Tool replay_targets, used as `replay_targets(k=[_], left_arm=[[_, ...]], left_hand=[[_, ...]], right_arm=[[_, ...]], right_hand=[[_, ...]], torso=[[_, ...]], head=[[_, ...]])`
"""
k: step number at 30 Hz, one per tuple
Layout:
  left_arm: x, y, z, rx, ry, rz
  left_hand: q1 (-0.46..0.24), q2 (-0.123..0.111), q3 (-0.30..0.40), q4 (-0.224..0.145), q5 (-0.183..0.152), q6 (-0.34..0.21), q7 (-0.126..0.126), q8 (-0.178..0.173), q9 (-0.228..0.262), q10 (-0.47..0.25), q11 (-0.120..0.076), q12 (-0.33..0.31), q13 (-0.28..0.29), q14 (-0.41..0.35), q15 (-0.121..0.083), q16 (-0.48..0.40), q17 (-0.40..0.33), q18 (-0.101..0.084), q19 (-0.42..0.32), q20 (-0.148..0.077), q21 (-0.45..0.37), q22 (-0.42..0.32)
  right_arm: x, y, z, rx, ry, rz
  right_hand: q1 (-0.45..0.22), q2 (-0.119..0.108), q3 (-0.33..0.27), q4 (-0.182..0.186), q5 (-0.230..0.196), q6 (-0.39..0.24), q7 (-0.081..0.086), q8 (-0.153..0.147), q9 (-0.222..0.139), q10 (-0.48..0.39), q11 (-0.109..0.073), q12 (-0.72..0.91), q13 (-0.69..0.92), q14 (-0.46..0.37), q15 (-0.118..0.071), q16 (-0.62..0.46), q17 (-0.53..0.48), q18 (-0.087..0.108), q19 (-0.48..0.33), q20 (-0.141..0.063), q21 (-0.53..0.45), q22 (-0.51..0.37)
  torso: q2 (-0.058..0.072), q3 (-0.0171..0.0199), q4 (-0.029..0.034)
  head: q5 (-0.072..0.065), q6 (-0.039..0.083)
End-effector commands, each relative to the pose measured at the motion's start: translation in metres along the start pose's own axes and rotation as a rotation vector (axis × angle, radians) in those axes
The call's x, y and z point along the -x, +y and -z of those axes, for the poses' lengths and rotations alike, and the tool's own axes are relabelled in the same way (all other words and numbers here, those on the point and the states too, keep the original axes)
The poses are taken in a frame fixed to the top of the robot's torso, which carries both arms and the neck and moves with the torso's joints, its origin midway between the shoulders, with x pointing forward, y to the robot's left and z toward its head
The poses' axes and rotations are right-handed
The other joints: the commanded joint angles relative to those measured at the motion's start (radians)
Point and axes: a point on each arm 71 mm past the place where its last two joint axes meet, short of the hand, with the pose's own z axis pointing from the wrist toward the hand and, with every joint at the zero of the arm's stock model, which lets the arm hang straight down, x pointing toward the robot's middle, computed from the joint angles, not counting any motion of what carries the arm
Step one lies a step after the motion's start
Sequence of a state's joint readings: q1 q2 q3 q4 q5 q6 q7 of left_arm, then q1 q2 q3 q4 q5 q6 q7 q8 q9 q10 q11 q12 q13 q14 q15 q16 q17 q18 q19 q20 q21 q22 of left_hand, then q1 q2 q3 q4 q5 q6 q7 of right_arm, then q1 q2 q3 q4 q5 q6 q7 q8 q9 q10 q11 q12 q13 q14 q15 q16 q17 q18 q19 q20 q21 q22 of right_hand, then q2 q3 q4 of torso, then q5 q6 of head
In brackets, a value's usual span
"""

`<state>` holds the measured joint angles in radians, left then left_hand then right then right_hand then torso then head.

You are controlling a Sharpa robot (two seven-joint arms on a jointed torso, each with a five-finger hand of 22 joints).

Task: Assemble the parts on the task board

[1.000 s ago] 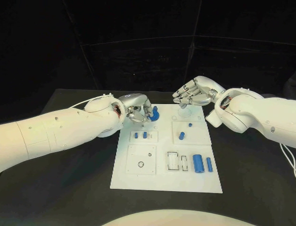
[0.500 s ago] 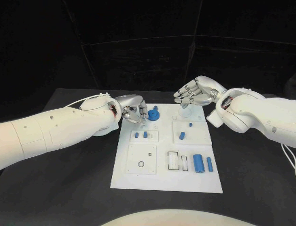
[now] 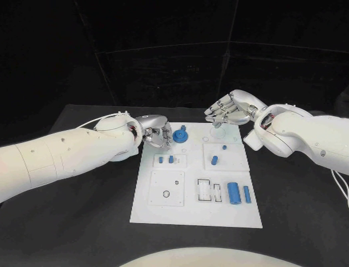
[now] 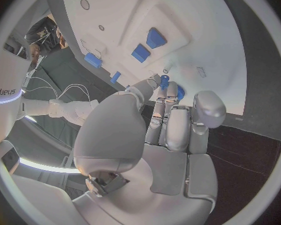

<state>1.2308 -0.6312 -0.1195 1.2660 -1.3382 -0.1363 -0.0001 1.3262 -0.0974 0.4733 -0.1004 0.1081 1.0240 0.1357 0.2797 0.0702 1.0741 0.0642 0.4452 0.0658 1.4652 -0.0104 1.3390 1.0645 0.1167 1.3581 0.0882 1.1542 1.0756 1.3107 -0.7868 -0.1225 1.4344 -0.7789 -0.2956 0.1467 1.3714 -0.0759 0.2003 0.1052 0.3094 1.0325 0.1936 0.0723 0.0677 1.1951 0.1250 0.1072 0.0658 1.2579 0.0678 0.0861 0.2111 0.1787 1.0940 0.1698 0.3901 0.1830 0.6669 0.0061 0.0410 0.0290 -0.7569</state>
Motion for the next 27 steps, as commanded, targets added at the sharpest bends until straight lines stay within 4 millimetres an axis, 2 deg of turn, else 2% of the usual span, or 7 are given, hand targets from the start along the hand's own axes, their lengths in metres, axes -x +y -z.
replay_targets(k=[1,14,15,17,20,23,27], left_arm=[[-0.003,0.001,-0.001,0.011,0.023,0.005],[-0.010,0.001,-0.004,0.018,0.042,0.010],[-0.010,0.001,-0.004,0.018,0.046,0.010],[-0.011,0.000,-0.003,0.017,0.051,0.010],[-0.012,-0.003,-0.003,0.010,0.054,0.012],[-0.013,-0.006,-0.004,0.003,0.053,0.013],[-0.014,-0.009,-0.005,-0.001,0.051,0.013]], left_hand=[[-0.006,-0.004,-0.002,0.006,0.003,0.005,0.000,-0.007,0.001,0.006,0.001,-0.004,0.001,-0.003,-0.004,-0.001,-0.001,-0.006,-0.001,0.003,0.002,0.001],[-0.007,-0.005,-0.003,0.006,0.003,0.006,0.000,-0.008,0.001,0.007,0.001,-0.006,0.001,-0.004,-0.004,-0.002,-0.004,-0.007,0.000,0.003,0.004,0.003],[-0.007,-0.005,-0.003,0.006,0.003,0.006,0.000,-0.008,0.001,0.007,0.001,-0.006,0.001,-0.004,-0.004,-0.002,-0.004,-0.007,0.000,0.003,0.004,0.003],[-0.007,-0.005,-0.003,0.006,0.003,0.006,0.000,-0.008,0.001,0.007,0.001,-0.006,0.001,-0.004,-0.004,-0.002,-0.004,-0.007,0.000,0.003,0.004,0.003],[-0.007,-0.005,-0.003,0.006,0.003,0.007,0.000,-0.008,0.001,0.008,0.001,-0.006,0.001,-0.005,-0.004,-0.004,-0.008,-0.007,0.000,0.003,0.004,0.004],[-0.007,-0.005,-0.003,0.006,0.003,0.007,0.000,-0.008,0.001,0.008,0.001,-0.006,0.001,-0.006,-0.004,-0.006,-0.013,-0.006,-0.001,0.003,0.002,0.002],[-0.008,-0.005,-0.004,0.007,0.003,0.008,0.000,-0.008,0.002,0.009,0.001,-0.007,0.001,-0.006,-0.004,-0.007,-0.014,-0.006,0.000,0.003,0.003,0.002]], right_arm=[[0.001,0.002,-0.001,0.011,-0.005,0.001],[0.001,0.002,-0.001,0.011,-0.005,0.002],[0.001,0.002,-0.001,0.011,-0.005,0.002],[0.001,0.002,-0.001,0.011,-0.005,0.002],[0.001,0.002,-0.001,0.010,-0.006,0.002],[0.001,0.002,-0.001,0.011,-0.006,0.002],[0.000,0.002,-0.001,0.012,-0.005,0.001]], right_hand=[[0.005,0.006,0.006,0.001,0.004,-0.007,-0.002,0.003,0.001,-0.007,-0.002,0.005,0.000,-0.003,0.002,0.003,-0.002,0.003,0.003,0.000,-0.005,-0.001],[0.004,0.006,0.007,0.003,0.006,-0.007,-0.002,0.003,0.001,-0.008,-0.002,0.005,0.000,-0.003,0.002,0.004,-0.002,0.003,0.004,0.000,-0.006,-0.002],[0.004,0.006,0.007,0.003,0.006,-0.007,-0.002,0.003,0.001,-0.008,-0.002,0.005,0.000,-0.003,0.002,0.004,-0.002,0.003,0.004,0.000,-0.006,-0.002],[0.004,0.006,0.007,0.003,0.006,-0.007,-0.002,0.003,0.001,-0.008,-0.002,0.005,0.000,-0.003,0.002,0.004,-0.002,0.003,0.004,0.000,-0.006,-0.002],[0.004,0.006,0.007,0.003,0.006,-0.007,-0.002,0.003,0.001,-0.008,-0.002,0.005,0.000,-0.003,0.002,0.004,-0.002,0.003,0.004,0.000,-0.006,-0.002],[0.004,0.006,0.007,0.003,0.006,-0.007,-0.002,0.003,0.001,-0.008,-0.002,0.005,0.000,-0.003,0.002,0.004,-0.002,0.003,0.004,0.000,-0.006,-0.002],[0.004,0.006,0.007,0.003,0.006,-0.007,-0.002,0.003,0.001,-0.008,-0.002,0.005,0.000,-0.003,0.002,0.004,-0.002,0.003,0.004,0.000,-0.006,-0.002]], torso=[[0.000,-0.0001,-0.0004],[0.000,0.0001,0.0008],[0.000,0.0001,0.0007],[0.000,0.0002,0.0002],[0.000,-0.0002,0.0005],[0.000,-0.0007,0.0005],[0.000,0.0004,0.0007]], head=[[0.000,-0.001],[0.000,-0.001],[0.006,-0.001],[0.008,-0.002],[0.003,-0.002],[0.002,-0.002],[0.005,-0.002]])
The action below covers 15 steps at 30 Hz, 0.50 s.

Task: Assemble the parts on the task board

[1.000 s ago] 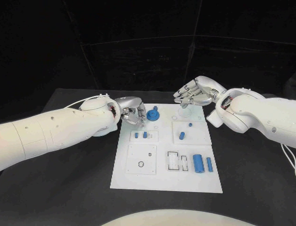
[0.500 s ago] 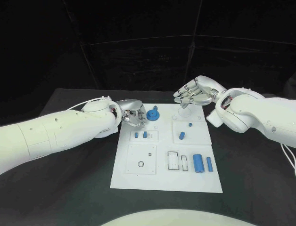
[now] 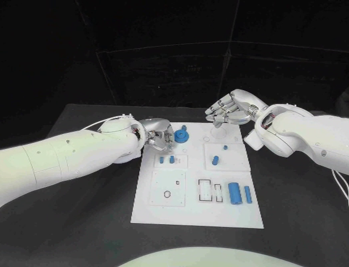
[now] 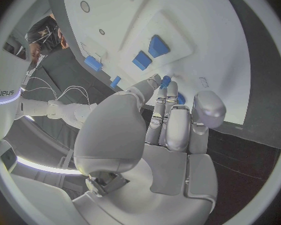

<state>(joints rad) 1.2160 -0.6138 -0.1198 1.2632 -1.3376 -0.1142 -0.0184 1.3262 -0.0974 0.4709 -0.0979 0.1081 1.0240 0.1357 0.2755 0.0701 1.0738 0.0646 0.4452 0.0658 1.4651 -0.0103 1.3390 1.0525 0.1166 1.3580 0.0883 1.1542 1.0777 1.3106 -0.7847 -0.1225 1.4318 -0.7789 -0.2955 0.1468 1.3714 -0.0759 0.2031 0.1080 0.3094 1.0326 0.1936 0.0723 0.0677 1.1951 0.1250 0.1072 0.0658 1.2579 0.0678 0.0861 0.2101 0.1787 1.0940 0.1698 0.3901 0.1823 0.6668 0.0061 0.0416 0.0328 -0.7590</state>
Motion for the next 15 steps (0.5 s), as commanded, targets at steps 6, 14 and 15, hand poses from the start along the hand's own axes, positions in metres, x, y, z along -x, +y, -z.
replay_targets(k=[6,14,15], left_arm=[[-0.0030,-0.0028,-0.0024,0.008,0.025,0.004],[-0.0036,0.0033,-0.0034,0.043,0.049,0.001],[-0.0037,0.0035,-0.0035,0.046,0.052,0.000]], left_hand=[[-0.010,-0.006,-0.005,0.006,-0.003,0.011,0.000,-0.006,0.002,0.013,0.000,-0.010,0.002,-0.008,-0.004,-0.010,-0.009,-0.006,0.000,0.002,0.004,0.002],[-0.021,-0.012,-0.014,0.015,-0.008,-0.006,0.009,-0.030,-0.001,-0.015,0.011,-0.045,-0.002,-0.011,0.004,-0.009,-0.007,-0.003,-0.012,0.007,-0.015,-0.016],[-0.021,-0.012,-0.016,0.016,-0.008,-0.008,0.010,-0.033,-0.001,-0.019,0.013,-0.050,-0.002,-0.013,0.005,-0.011,-0.010,-0.003,-0.014,0.008,-0.018,-0.018]], right_arm=[[0.0002,0.0023,-0.0009,0.012,-0.004,0.001],[0.0001,0.0020,-0.0010,0.012,0.000,0.001],[0.0001,0.0020,-0.0010,0.012,0.001,0.000]], right_hand=[[0.004,0.006,0.004,0.000,0.006,-0.007,-0.002,0.003,0.001,-0.008,-0.002,0.005,0.000,-0.003,0.002,0.004,-0.001,0.003,0.004,0.000,-0.006,-0.001],[0.005,0.006,0.005,0.000,0.007,-0.007,-0.002,0.003,0.001,-0.008,-0.002,0.006,0.000,-0.004,0.002,0.004,-0.001,0.003,0.005,0.000,-0.007,-0.001],[0.005,0.006,0.005,0.000,0.007,-0.007,-0.002,0.003,0.001,-0.008,-0.002,0.006,0.000,-0.004,0.002,0.004,-0.001,0.003,0.005,0.000,-0.007,-0.001]], torso=[[0.000,0.0010,-0.0004],[0.000,0.0002,-0.0011],[0.000,0.0000,-0.0011]], head=[[0.001,0.003],[0.000,0.001],[0.000,0.001]])
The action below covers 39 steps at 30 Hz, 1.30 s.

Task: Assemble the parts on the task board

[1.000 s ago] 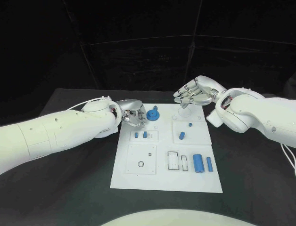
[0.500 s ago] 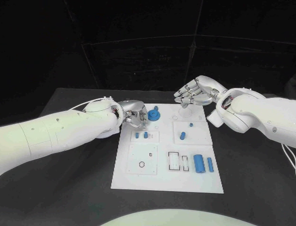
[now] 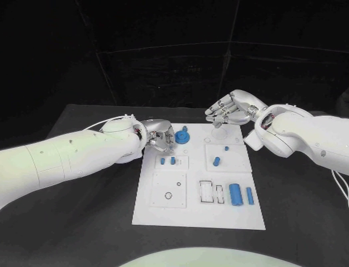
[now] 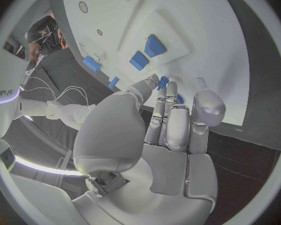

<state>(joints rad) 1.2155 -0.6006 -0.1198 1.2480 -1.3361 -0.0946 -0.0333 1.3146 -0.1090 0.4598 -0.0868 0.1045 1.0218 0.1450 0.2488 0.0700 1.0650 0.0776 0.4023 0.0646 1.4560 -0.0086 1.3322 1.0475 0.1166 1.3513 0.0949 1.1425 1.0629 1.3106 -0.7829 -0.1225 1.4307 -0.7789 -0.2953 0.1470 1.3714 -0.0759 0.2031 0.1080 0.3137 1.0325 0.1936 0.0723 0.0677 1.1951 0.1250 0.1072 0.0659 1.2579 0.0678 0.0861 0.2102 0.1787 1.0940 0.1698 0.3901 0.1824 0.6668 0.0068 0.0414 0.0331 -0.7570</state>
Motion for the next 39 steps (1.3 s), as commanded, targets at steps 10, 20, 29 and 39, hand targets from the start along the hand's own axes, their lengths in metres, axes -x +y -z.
replay_targets(k=[10,20,29,39], left_arm=[[-0.0038,0.0023,-0.0003,0.030,0.053,0.000],[-0.0030,0.0014,0.0005,0.022,0.039,0.001],[-0.0014,0.0040,0.0015,0.035,0.022,0.002],[0.0011,0.0085,0.0060,0.035,-0.004,0.013]], left_hand=[[-0.009,-0.002,-0.008,0.006,-0.005,-0.006,0.003,-0.011,0.000,-0.020,0.005,-0.020,-0.001,-0.006,0.007,-0.006,-0.011,-0.002,-0.011,0.005,-0.011,-0.007],[-0.013,-0.012,-0.019,0.008,-0.005,-0.019,0.008,-0.026,-0.002,-0.034,0.011,-0.037,0.000,-0.008,0.013,-0.007,-0.016,-0.002,-0.011,0.010,-0.011,-0.005],[-0.015,-0.020,-0.028,0.010,-0.004,-0.061,0.013,-0.056,-0.005,-0.043,0.016,-0.050,0.002,-0.009,0.017,-0.008,-0.023,-0.001,-0.012,0.015,-0.014,-0.006],[-0.008,-0.023,-0.030,0.009,-0.003,-0.104,0.015,-0.086,-0.006,-0.060,0.018,-0.066,0.002,-0.007,0.018,-0.006,-0.023,0.000,-0.012,0.017,-0.017,-0.007]], right_arm=[[0.0005,0.0016,-0.0005,0.012,0.003,0.000],[0.0008,0.0013,-0.0006,0.011,0.001,0.001],[0.0010,0.0011,-0.0006,0.009,0.000,0.001],[0.0029,-0.0016,0.0000,-0.007,-0.004,0.013]], right_hand=[[0.005,0.007,0.005,0.000,0.003,-0.007,-0.002,0.003,0.001,-0.008,-0.002,0.006,0.000,-0.004,0.002,0.004,-0.001,0.003,0.005,0.000,-0.007,-0.002],[0.005,0.007,0.005,0.000,0.003,-0.007,-0.002,0.003,0.001,-0.008,-0.002,0.006,0.000,-0.004,0.002,0.004,-0.001,0.003,0.005,0.000,-0.007,-0.002],[0.004,0.006,0.005,0.001,0.003,-0.007,-0.002,0.003,0.001,-0.008,-0.002,0.006,0.000,-0.004,0.002,0.004,-0.002,0.003,0.005,0.000,-0.008,-0.002],[0.003,0.002,0.004,0.000,0.003,-0.010,-0.001,0.001,0.001,-0.010,-0.001,0.005,-0.001,-0.005,0.003,0.004,-0.002,0.003,0.005,0.000,-0.009,-0.003]], torso=[[-0.001,-0.0007,0.0007],[0.000,-0.0008,0.0004],[0.000,-0.0007,0.0003],[-0.001,-0.0010,0.0006]], head=[[-0.002,-0.003],[-0.001,-0.002],[0.000,-0.001],[-0.001,0.000]])
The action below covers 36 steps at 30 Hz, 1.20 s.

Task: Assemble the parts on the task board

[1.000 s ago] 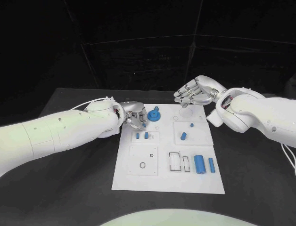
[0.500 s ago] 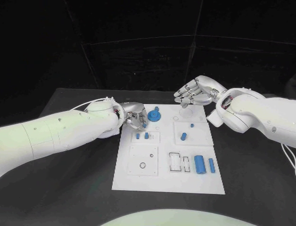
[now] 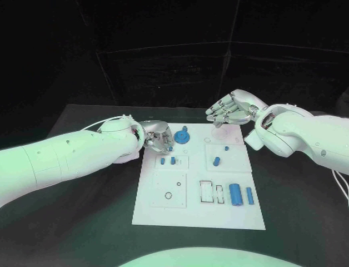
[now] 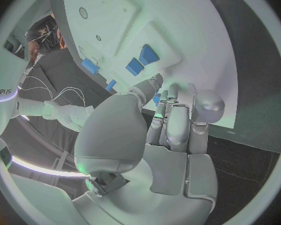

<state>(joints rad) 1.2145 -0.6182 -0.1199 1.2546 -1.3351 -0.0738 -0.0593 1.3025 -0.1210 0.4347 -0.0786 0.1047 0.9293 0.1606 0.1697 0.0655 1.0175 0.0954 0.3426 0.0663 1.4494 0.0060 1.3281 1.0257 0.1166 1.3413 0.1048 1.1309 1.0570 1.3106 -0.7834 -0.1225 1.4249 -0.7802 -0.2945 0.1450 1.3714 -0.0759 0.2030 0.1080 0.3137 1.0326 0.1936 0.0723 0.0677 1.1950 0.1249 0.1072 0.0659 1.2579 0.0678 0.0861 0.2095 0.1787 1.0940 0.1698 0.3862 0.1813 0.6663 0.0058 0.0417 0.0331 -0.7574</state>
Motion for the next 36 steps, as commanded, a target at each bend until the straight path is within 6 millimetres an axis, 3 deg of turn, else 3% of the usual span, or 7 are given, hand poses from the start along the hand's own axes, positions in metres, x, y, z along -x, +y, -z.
replay_targets(k=[1,6,15,19,23,26,36], left_arm=[[0.003,0.001,0.002,-0.003,-0.029,0.015],[0.007,0.007,0.009,-0.004,-0.057,0.048],[0.043,0.028,0.030,-0.064,-0.262,0.322],[0.055,0.037,0.042,-0.148,-0.351,0.698],[0.057,0.038,0.052,-0.238,-0.386,0.973],[0.057,0.039,0.057,-0.273,-0.396,1.112],[0.054,0.039,0.063,-0.297,-0.403,1.291]], left_hand=[[0.005,-0.011,-0.006,0.000,-0.003,-0.016,0.000,-0.010,-0.001,-0.020,0.001,-0.009,0.000,-0.001,0.004,-0.002,-0.002,0.001,-0.002,0.007,-0.007,-0.003],[0.012,-0.010,-0.007,-0.003,-0.003,-0.018,0.002,-0.013,0.002,-0.054,0.008,-0.022,-0.001,-0.002,0.008,-0.002,-0.007,0.003,-0.010,0.010,-0.022,-0.017],[0.054,0.029,0.053,-0.023,0.007,0.047,0.013,0.018,0.012,-0.023,0.011,0.003,0.008,-0.014,0.009,-0.018,-0.042,0.014,-0.029,0.012,-0.061,-0.057],[0.043,0.032,0.099,-0.025,0.010,0.050,0.022,0.018,0.008,-0.034,0.018,0.006,0.004,-0.111,0.016,-0.141,-0.261,0.051,-0.148,0.015,-0.234,-0.234],[0.007,0.026,0.086,-0.010,0.005,0.045,0.021,0.017,0.006,-0.029,0.017,0.025,0.008,-0.174,0.021,-0.210,-0.375,0.067,-0.215,0.021,-0.321,-0.312],[-0.019,0.021,0.053,0.004,0.003,0.042,0.018,0.018,0.006,-0.022,0.014,0.042,0.013,-0.208,0.020,-0.246,-0.434,0.068,-0.232,0.024,-0.341,-0.323],[-0.016,0.036,0.015,0.007,0.005,0.046,0.014,0.024,0.007,-0.014,0.008,0.074,0.021,-0.234,0.015,-0.272,-0.484,0.068,-0.237,0.021,-0.368,-0.342]], right_arm=[[0.001,0.000,0.000,-0.004,-0.001,0.014],[0.003,-0.003,0.001,-0.014,0.011,0.064],[0.011,-0.015,0.008,-0.045,0.053,0.318],[0.009,-0.021,0.016,-0.058,0.075,0.531],[0.001,-0.030,0.026,-0.072,0.101,0.687],[-0.006,-0.034,0.031,-0.076,0.115,0.761],[-0.030,-0.042,0.038,-0.068,0.160,0.863]], right_hand=[[0.003,0.002,0.004,0.000,0.002,-0.010,-0.001,0.001,0.001,-0.010,-0.001,0.005,-0.001,-0.005,0.003,0.003,-0.002,0.003,0.005,0.000,-0.005,-0.002],[0.015,-0.004,0.007,-0.010,-0.005,-0.009,-0.002,0.002,0.001,-0.012,-0.003,0.005,-0.001,0.016,-0.003,0.017,0.003,0.005,0.025,-0.006,0.003,0.001],[0.067,-0.013,0.027,-0.064,-0.027,0.036,-0.033,0.020,0.005,0.026,-0.042,0.016,0.003,0.228,-0.068,0.162,0.092,0.005,0.190,-0.074,0.149,0.077],[0.068,-0.017,0.046,-0.076,-0.043,0.056,-0.050,0.020,0.003,0.052,-0.058,0.020,0.006,0.251,-0.088,0.275,0.174,0.002,0.220,-0.094,0.237,0.134],[0.053,-0.030,0.067,-0.077,-0.065,0.065,-0.054,0.009,0.001,0.052,-0.063,0.015,0.008,0.243,-0.092,0.382,0.258,0.001,0.203,-0.099,0.322,0.196],[0.042,-0.034,0.073,-0.071,-0.079,0.065,-0.055,0.005,0.001,0.037,-0.060,0.007,0.005,0.240,-0.090,0.404,0.277,0.001,0.195,-0.098,0.344,0.212],[0.027,-0.059,0.079,-0.060,-0.130,0.011,-0.033,-0.009,-0.002,-0.054,-0.032,-0.036,-0.003,0.230,-0.073,0.465,0.324,-0.005,0.185,-0.083,0.423,0.285]], torso=[[0.000,0.0000,0.0005],[0.000,-0.0002,0.0004],[-0.001,0.0002,0.0011],[0.000,0.0022,-0.0054],[0.001,-0.0038,-0.0037],[0.001,-0.0001,-0.0031],[0.002,-0.0005,-0.0026]], head=[[-0.001,0.001],[-0.003,0.002],[-0.010,0.010],[-0.023,0.013],[-0.045,0.018],[-0.048,0.016],[-0.056,0.018]])
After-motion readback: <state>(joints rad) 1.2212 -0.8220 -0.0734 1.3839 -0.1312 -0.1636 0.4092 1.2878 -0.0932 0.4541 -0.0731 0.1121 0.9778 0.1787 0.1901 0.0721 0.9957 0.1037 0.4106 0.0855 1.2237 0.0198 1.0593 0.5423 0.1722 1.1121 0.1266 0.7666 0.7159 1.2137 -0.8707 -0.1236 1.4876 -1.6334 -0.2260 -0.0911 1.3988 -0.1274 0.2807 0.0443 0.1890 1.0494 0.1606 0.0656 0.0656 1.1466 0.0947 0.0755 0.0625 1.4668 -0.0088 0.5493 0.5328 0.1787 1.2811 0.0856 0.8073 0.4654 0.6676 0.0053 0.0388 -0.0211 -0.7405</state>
